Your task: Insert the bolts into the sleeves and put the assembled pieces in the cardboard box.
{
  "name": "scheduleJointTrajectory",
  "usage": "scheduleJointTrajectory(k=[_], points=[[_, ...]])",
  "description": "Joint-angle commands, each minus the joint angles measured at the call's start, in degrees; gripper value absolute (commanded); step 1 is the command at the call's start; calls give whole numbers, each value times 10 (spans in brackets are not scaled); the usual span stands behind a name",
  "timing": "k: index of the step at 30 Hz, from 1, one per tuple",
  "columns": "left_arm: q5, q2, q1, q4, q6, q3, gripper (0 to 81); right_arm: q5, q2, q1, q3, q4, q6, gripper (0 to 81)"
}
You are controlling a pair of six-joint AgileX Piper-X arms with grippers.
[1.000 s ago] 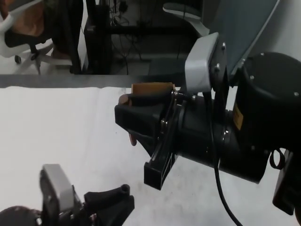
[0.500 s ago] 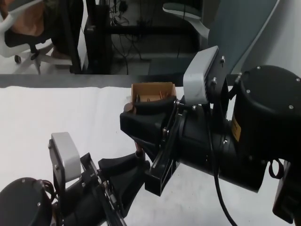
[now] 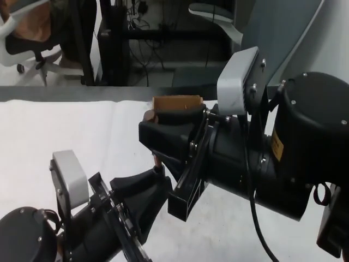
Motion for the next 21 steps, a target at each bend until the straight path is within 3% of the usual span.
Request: scheduleJointTrajectory(k=[1, 16, 17, 19, 21], points=[[-5, 0, -2, -53, 11, -9, 18, 1, -2, 1, 3, 15, 14, 6], [-5, 0, -2, -48, 64, -39, 18, -7, -2, 21, 3, 83, 56, 4], [-5, 0, -2, -48, 64, -39, 18, -11, -2, 21, 3, 91, 56, 35], [-5, 0, -2, -41, 64, -39, 18, -17, -2, 21, 3, 94, 56, 214], [-5, 0, -2, -22, 64, -39, 18, -16, -2, 21, 3, 87, 72, 564]])
